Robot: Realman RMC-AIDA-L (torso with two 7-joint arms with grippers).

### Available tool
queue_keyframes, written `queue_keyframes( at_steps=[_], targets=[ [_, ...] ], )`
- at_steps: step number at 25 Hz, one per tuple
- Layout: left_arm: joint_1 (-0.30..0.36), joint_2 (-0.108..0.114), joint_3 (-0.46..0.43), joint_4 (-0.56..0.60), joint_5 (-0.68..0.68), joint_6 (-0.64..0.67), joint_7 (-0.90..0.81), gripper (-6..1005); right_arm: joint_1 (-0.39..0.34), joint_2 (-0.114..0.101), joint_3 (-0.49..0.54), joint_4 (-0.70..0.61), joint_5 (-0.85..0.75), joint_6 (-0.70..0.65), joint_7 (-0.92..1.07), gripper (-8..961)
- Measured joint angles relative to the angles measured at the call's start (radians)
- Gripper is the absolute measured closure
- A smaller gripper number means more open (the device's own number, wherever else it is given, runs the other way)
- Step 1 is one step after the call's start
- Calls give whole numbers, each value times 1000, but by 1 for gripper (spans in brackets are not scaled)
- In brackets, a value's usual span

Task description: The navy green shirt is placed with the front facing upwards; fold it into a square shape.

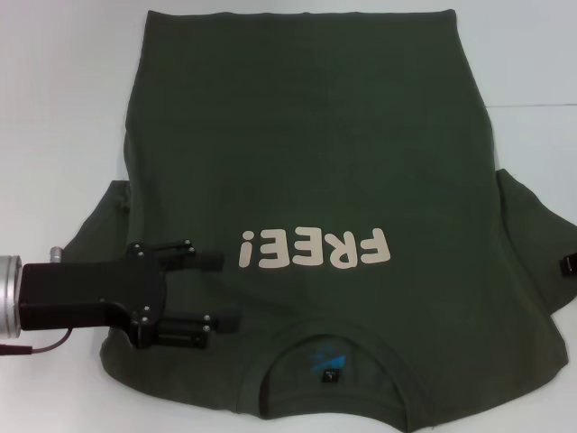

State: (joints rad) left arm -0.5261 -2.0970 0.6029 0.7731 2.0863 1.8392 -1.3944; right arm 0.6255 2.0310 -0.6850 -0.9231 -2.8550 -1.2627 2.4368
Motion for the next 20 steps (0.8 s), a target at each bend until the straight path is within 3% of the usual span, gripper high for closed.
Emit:
queue_keyframes(
  at_steps=[12, 20],
  targets=[
    [-1, 0, 0, 0, 0, -9, 0, 118, 4, 0, -3, 12, -1, 2, 1, 470],
    [-2, 0, 0, 0, 0, -14, -1, 118, 6, -1, -8, 2, -5, 2, 2, 812]
  ],
)
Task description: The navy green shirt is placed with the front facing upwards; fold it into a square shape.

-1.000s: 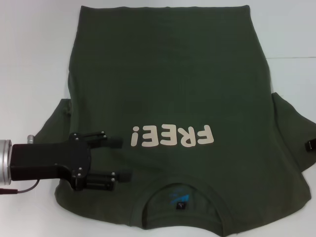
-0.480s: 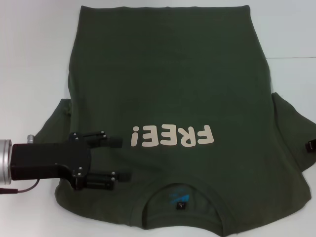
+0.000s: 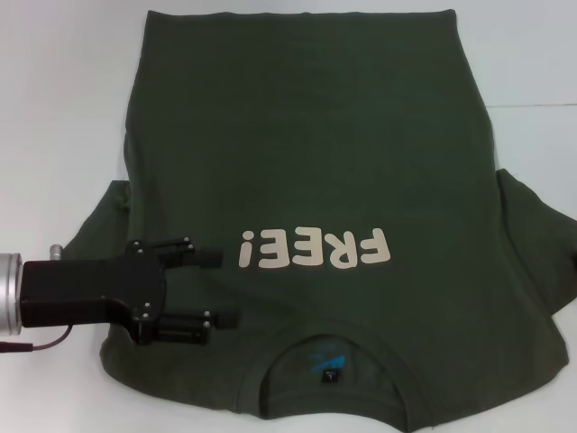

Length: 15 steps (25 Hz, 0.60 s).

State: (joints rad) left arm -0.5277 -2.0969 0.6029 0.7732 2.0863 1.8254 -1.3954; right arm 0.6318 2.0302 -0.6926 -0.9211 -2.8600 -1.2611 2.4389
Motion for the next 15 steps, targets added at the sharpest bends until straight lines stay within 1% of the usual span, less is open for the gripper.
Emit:
queue_keyframes(
  at_steps=[3, 6, 8, 13, 15],
  targets=[
    [0, 0, 0, 0, 0, -2, 0, 119, 0, -1, -3, -5, -2, 0, 0, 924],
    [-1, 0, 0, 0, 0, -6, -1, 119, -7, -5, -3, -24, -4, -2, 0, 940],
    [-2, 0, 0, 0, 0, -9, -2, 119, -19, -12, 2, -43, -11, -3, 0, 950],
    [-3, 0, 2, 0, 3, -12, -10, 119, -47, -32, 40, -93, -37, 7, 1, 940],
    [-5, 0, 3, 0, 5, -12, -10, 119, -50, -36, 55, -111, -41, 9, -3, 935]
  ],
)
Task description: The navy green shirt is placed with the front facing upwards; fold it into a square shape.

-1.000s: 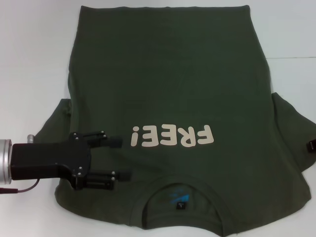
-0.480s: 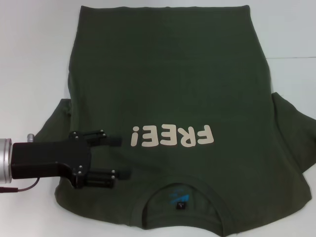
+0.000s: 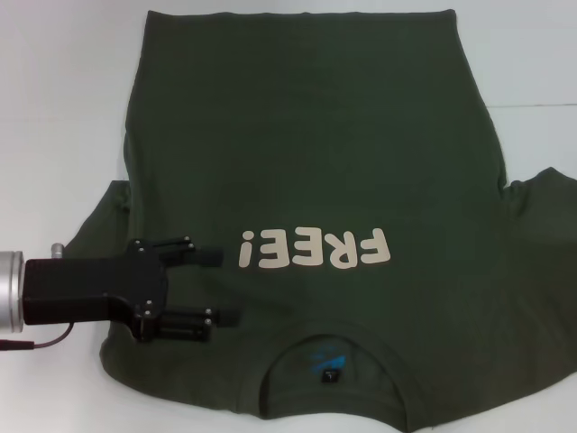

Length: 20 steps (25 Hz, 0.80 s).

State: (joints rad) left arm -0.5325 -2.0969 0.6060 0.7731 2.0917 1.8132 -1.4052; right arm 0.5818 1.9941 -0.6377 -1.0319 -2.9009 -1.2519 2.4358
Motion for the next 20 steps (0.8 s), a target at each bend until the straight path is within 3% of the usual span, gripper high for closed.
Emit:
queue_keyframes(
  at_steps=[9, 16, 20],
  targets=[
    [-3, 0, 0, 0, 3, -2, -1, 120, 9, 16, 1, -32, 21, 41, -20, 917],
    [-3, 0, 0, 0, 4, -3, -2, 120, 35, 86, -81, -131, 101, -16, -74, 902],
    [-5, 0, 0, 0, 4, -8, -1, 120, 37, 97, -237, -143, 245, -24, -79, 894]
  ],
)
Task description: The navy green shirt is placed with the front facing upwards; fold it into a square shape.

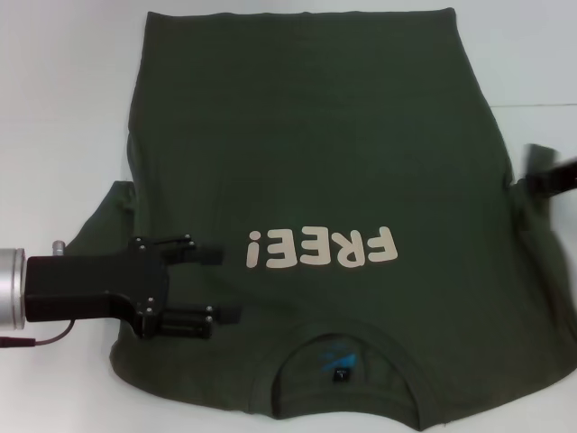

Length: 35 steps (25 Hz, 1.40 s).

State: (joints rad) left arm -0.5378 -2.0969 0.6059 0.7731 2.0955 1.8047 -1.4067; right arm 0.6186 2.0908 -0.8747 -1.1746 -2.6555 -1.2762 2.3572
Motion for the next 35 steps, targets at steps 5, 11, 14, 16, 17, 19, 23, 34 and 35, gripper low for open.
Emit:
queue_keyframes(
  at_steps=[5, 11, 14, 16, 17, 19, 23, 34, 35],
  targets=[
    [0, 0, 0, 0, 0, -3, 0, 121, 1, 1, -124, 5, 54, 23, 3, 883],
    [-1, 0, 0, 0, 0, -8, 0, 121, 21, 2, -224, 70, 78, 48, 19, 871],
    [0, 0, 0, -2, 0, -15, 0, 121, 33, 3, -236, 109, 79, 62, 19, 864],
    [0, 0, 0, -7, 0, -18, 0, 121, 35, 3, -238, 131, 86, 74, 16, 860],
    [-1, 0, 0, -9, 0, -18, 0, 121, 36, 3, -239, 139, 92, 77, 13, 858],
    [-1, 0, 0, -10, 0, -19, 0, 121, 37, 3, -242, 149, 105, 79, 8, 854],
    [-1, 0, 0, -11, 1, -20, 1, 122, 40, 3, -253, 155, 133, 75, -5, 845],
    [-1, 2, 0, -11, 3, -19, 0, 122, 15, -2, -235, 100, 204, 7, -88, 602],
    [-1, 2, 0, -11, 3, -19, 0, 122, 3, -3, -228, 84, 227, -11, -121, 581]
  ],
)
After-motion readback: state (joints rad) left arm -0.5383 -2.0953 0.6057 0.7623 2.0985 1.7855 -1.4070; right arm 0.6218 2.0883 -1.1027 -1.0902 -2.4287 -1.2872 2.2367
